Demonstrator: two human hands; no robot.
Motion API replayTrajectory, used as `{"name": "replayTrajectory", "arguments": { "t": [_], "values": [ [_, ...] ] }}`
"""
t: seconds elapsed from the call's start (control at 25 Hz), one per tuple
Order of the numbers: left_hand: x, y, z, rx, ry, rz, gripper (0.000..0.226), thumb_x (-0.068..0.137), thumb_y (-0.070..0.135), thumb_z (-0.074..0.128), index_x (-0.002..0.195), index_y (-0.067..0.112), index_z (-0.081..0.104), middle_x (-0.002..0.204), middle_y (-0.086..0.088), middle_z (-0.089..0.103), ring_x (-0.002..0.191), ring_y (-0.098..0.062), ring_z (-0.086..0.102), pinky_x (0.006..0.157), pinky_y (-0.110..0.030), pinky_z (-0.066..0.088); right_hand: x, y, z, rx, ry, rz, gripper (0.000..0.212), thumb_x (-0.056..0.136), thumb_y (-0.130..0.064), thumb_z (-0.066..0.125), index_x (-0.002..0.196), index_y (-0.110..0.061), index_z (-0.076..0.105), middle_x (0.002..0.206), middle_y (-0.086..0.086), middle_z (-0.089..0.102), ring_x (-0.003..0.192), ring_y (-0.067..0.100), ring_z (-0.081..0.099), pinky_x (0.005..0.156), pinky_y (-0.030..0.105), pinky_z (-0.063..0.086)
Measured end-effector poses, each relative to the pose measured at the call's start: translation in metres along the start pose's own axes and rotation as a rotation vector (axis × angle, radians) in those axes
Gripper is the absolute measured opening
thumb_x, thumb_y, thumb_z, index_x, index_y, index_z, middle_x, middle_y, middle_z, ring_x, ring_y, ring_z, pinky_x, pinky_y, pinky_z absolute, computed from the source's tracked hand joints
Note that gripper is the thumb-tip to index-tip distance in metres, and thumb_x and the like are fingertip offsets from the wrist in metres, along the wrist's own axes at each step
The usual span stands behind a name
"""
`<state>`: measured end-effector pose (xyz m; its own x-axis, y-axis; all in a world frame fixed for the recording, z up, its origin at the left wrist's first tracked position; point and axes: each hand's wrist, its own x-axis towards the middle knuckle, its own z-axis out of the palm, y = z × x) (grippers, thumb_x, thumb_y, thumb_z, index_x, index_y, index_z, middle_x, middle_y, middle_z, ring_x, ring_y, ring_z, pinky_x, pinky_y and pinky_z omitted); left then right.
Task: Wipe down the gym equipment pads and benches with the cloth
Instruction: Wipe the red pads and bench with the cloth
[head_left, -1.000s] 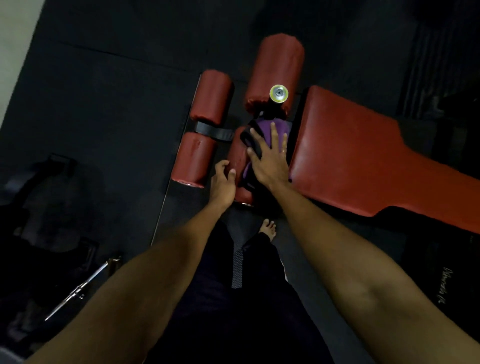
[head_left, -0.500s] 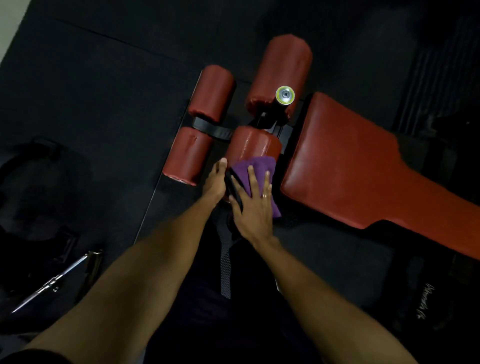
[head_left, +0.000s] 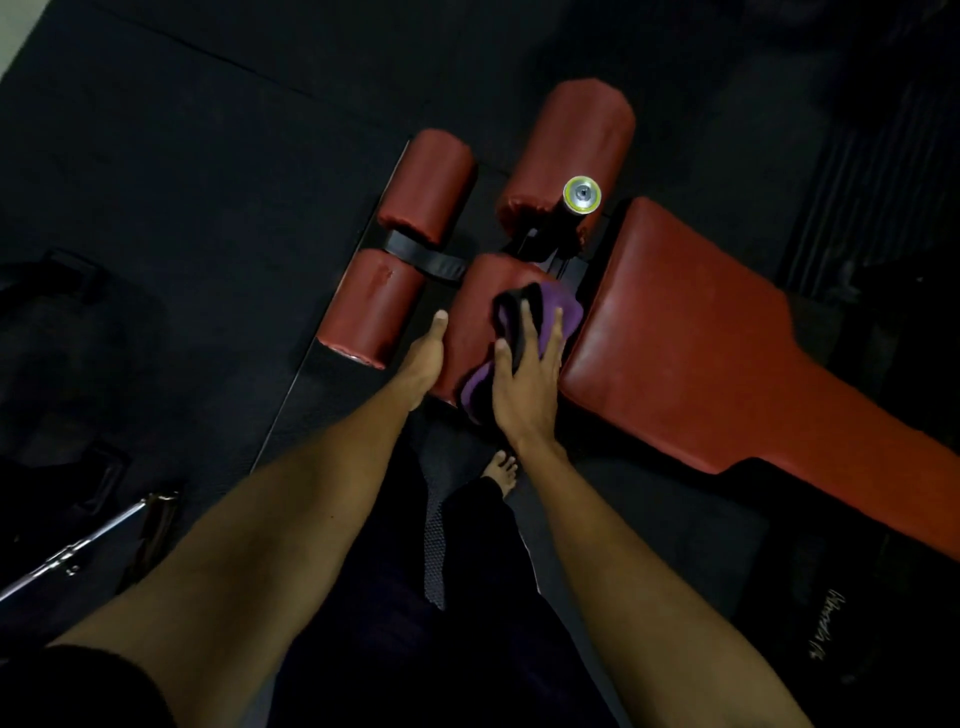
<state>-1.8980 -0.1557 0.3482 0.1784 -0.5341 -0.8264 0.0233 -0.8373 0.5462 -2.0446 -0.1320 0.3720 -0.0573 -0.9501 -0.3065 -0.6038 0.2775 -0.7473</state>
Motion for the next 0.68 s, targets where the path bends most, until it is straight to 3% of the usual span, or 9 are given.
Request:
{"name": "replayTrajectory", "arguments": {
  "t": [0.12,0.28,0.44,0.56,0.68],
  "values": [
    [-0.001,-0.004,0.007,0.025,0.096,-0.006,0.074,0.094,0.075,0.027,0.131,0.022,0.064,0.124,-0.009,0.067,0.116,-0.031,0.063,0.107,-0.046,0.046,-0.054,0.015,-0.004,-0.041,-0.085,-0.036,0.058,0.107,-0.047,0.04,0.16,-0.045,0.017,0.168,-0.019,-0.018,0.158,0.022,-0.004,0.113,0.059,0.04],
    [-0.014,-0.002,0.02,0.09,0.254,0.003,0.063,0.107,0.053,0.024,0.145,0.012,0.053,0.144,-0.018,0.054,0.132,-0.037,0.05,0.111,-0.042,0.037,-0.054,0.016,0.003,-0.277,-0.094,-0.334,0.056,0.103,-0.032,0.05,0.158,-0.03,0.037,0.172,-0.003,0.004,0.157,0.033,-0.011,0.122,0.064,0.018],
    [-0.003,-0.005,0.015,0.181,0.241,0.015,0.059,0.109,0.049,0.02,0.149,0.015,0.048,0.15,-0.018,0.049,0.137,-0.037,0.046,0.114,-0.042,0.034,0.006,0.005,-0.009,-0.462,-0.15,-0.492,0.053,0.1,-0.039,0.043,0.153,-0.036,0.044,0.171,-0.001,0.013,0.157,0.038,-0.009,0.122,0.066,0.006],
    [0.01,-0.004,0.004,0.124,0.086,-0.015,0.066,0.104,0.06,0.022,0.144,0.018,0.055,0.141,-0.012,0.059,0.132,-0.033,0.054,0.114,-0.044,0.038,0.034,0.001,-0.016,-0.462,-0.153,-0.432,0.053,0.102,-0.044,0.04,0.155,-0.038,0.04,0.172,-0.001,0.009,0.156,0.038,-0.012,0.123,0.063,0.006],
    [0.011,0.006,-0.005,-0.052,-0.115,-0.086,0.064,0.106,0.059,0.026,0.135,0.014,0.061,0.122,-0.009,0.069,0.113,-0.025,0.066,0.104,-0.04,0.049,0.05,-0.004,-0.019,-0.192,-0.08,-0.146,0.055,0.104,-0.044,0.042,0.158,-0.041,0.032,0.172,-0.006,-0.002,0.157,0.031,-0.009,0.127,0.054,0.007]
  ]
}}
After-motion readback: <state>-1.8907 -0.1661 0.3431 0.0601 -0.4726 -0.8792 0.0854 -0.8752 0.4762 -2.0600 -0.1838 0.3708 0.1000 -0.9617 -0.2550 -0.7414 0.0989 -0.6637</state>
